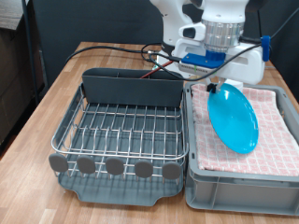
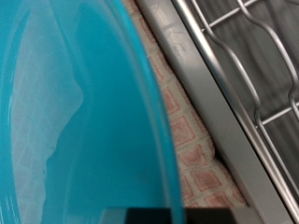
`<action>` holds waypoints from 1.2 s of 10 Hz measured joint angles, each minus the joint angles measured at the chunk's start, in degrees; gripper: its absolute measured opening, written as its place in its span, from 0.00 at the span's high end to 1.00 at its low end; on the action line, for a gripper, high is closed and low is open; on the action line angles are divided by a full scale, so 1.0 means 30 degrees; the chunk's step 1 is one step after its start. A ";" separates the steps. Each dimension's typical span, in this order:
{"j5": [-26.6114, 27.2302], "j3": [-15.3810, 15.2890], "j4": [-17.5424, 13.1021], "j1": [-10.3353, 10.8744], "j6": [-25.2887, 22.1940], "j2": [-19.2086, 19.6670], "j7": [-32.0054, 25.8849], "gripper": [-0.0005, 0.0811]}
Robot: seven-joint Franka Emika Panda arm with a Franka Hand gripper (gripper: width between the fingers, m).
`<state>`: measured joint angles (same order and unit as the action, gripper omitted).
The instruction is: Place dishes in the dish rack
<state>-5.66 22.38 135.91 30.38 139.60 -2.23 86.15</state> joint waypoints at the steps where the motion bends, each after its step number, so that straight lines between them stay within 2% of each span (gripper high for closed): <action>1: 0.0157 -0.0005 0.0002 0.0028 0.0130 0.0067 -0.0117 0.96; 3: 0.0034 0.0007 -0.0062 0.0032 -0.0102 0.0176 -0.0207 0.96; 8: -0.3236 0.0414 -0.1957 -0.0042 -0.4560 0.0129 -0.0680 0.96; 12: -0.5937 0.0869 -0.3649 -0.0155 -0.7787 -0.0310 -0.2751 0.96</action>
<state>-23.47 24.99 124.97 29.92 116.24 -3.16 77.90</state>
